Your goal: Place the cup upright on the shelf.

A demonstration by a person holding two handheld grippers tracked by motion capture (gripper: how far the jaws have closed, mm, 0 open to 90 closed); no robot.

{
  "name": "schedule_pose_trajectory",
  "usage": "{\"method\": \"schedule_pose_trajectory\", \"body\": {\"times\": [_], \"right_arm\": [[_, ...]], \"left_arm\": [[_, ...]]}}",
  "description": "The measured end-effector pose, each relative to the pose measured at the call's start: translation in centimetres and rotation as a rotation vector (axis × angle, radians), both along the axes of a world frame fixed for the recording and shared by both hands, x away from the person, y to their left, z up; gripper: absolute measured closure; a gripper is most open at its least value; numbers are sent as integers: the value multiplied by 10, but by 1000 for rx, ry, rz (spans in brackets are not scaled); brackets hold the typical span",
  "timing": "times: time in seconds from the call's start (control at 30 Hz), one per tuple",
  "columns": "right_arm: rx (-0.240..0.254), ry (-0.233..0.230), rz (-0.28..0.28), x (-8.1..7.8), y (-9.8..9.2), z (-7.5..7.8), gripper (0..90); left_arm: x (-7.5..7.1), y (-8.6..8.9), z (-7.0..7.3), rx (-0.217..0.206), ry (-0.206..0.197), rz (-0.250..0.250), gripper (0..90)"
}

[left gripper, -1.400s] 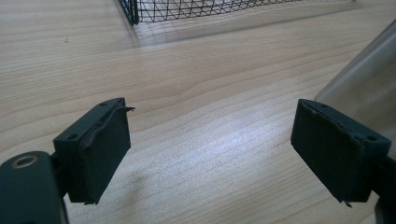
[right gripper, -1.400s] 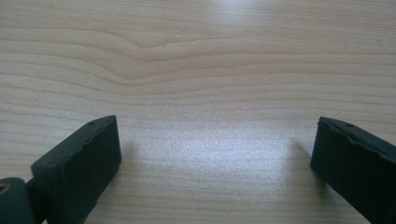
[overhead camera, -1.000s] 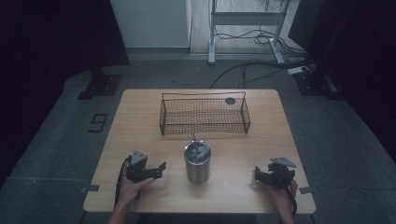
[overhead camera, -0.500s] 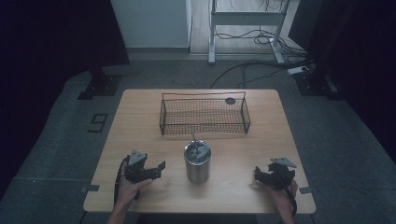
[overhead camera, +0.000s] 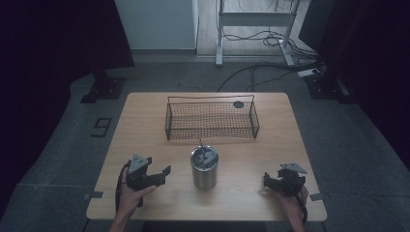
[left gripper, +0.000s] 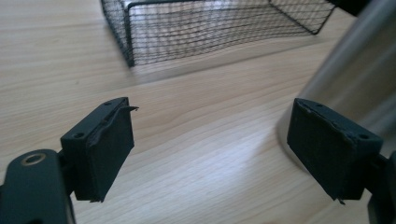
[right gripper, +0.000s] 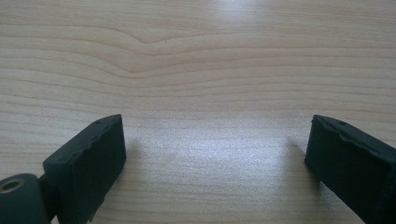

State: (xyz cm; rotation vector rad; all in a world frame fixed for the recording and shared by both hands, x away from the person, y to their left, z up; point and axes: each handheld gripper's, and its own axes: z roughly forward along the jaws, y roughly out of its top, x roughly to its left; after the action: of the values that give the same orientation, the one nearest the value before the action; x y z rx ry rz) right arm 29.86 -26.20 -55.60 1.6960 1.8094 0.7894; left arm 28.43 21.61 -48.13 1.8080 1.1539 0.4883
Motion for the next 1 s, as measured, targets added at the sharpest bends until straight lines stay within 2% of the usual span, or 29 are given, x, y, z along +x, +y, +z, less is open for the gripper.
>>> {"method": "schedule_pose_trajectory", "body": {"times": [0.13, 0.43, 0.73, 1.0], "right_arm": [[0, 0, -1, 0, 0, 0, 50], [0, 0, -1, 0, 0, 0, 50], [1, 0, 0, 0, 0, 0, 51], [1, 0, 0, 0, 0, 0, 51]], "left_arm": [[-5, -5, 7, -16, -13, -29, 146], [-13, -15, 16, -16, -35, -84, 144], [-17, -24, 17, -27, -23, -123, 129], [-21, -36, 17, -19, -16, -179, 95]]}}
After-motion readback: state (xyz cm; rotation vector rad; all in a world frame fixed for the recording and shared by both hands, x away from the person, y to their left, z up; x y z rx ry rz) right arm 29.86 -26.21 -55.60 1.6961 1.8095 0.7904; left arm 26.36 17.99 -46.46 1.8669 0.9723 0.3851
